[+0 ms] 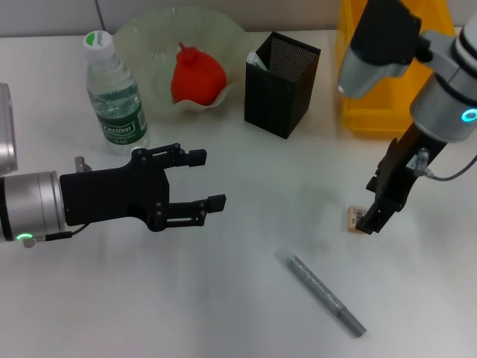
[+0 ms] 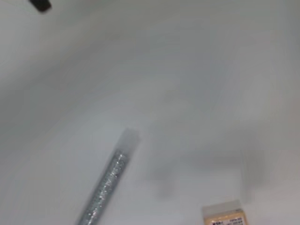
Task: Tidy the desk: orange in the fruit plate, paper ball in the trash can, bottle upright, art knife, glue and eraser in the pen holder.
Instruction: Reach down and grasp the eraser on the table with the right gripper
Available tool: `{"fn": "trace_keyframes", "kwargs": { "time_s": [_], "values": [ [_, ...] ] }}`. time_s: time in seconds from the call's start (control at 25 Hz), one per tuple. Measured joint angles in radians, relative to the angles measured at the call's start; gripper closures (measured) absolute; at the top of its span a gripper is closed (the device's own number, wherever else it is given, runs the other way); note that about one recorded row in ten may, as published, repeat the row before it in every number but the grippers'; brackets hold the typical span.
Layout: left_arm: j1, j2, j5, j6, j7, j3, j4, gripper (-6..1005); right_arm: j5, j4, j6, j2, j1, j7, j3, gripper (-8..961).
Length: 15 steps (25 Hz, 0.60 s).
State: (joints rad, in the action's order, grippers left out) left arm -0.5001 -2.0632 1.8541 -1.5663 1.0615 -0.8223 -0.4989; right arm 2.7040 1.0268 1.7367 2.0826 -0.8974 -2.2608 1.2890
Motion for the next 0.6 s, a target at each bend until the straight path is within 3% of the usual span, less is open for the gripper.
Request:
{"fn": "trace_keyframes", "kwargs": {
  "time_s": [0.6],
  "values": [
    [0.000, -0.002, 0.000, 0.000, 0.000, 0.000, 0.000, 197, -0.032, -0.086, -0.147, 0.004, 0.002, 0.003, 0.136, 199]
  ]
}}
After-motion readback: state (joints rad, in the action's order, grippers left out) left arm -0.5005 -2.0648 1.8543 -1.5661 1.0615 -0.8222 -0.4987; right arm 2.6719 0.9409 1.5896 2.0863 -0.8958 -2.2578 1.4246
